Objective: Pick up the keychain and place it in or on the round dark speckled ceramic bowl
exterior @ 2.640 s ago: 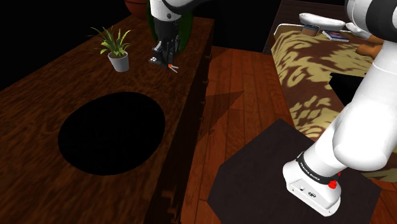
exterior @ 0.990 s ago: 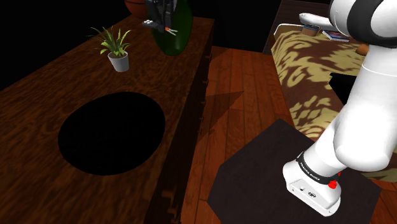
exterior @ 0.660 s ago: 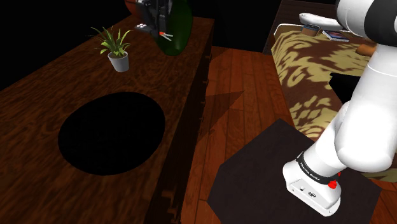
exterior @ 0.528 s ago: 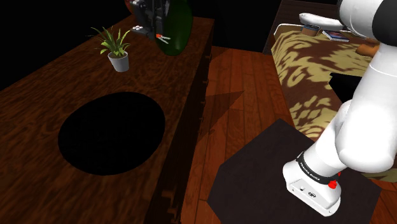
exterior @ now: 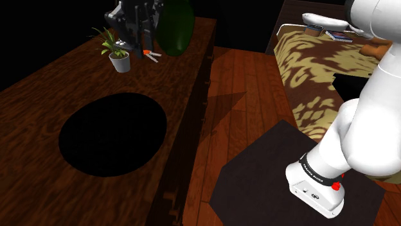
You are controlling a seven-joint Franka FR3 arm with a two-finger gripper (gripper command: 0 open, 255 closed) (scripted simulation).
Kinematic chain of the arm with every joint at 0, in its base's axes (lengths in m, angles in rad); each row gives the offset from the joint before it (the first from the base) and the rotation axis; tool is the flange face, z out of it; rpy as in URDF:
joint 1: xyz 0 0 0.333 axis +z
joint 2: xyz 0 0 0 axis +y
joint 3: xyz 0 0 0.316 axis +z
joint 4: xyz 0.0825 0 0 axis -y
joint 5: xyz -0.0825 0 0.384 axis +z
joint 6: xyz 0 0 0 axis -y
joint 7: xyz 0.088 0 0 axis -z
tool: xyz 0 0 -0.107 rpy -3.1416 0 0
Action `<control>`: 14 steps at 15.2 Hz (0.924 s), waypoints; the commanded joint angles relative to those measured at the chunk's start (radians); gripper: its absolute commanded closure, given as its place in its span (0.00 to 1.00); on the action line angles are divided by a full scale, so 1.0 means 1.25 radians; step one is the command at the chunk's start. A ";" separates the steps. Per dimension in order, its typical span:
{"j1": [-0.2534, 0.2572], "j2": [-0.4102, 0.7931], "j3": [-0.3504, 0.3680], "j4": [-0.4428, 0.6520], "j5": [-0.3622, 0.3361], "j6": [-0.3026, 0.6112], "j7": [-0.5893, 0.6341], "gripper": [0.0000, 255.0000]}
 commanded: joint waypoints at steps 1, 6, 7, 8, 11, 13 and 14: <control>0.028 0.011 0.014 0.020 -0.010 -0.012 0.039 1.00; 0.102 0.045 0.046 0.066 -0.037 -0.038 0.134 1.00; 0.119 0.055 0.052 0.080 -0.044 -0.044 0.153 1.00; 0.137 0.067 0.058 0.097 -0.052 -0.052 0.172 1.00; 0.189 0.104 0.071 0.150 -0.077 -0.077 0.222 1.00; 0.177 0.087 0.070 0.102 -0.067 -0.045 0.222 1.00; 0.172 0.079 0.071 0.080 -0.063 -0.029 0.222 1.00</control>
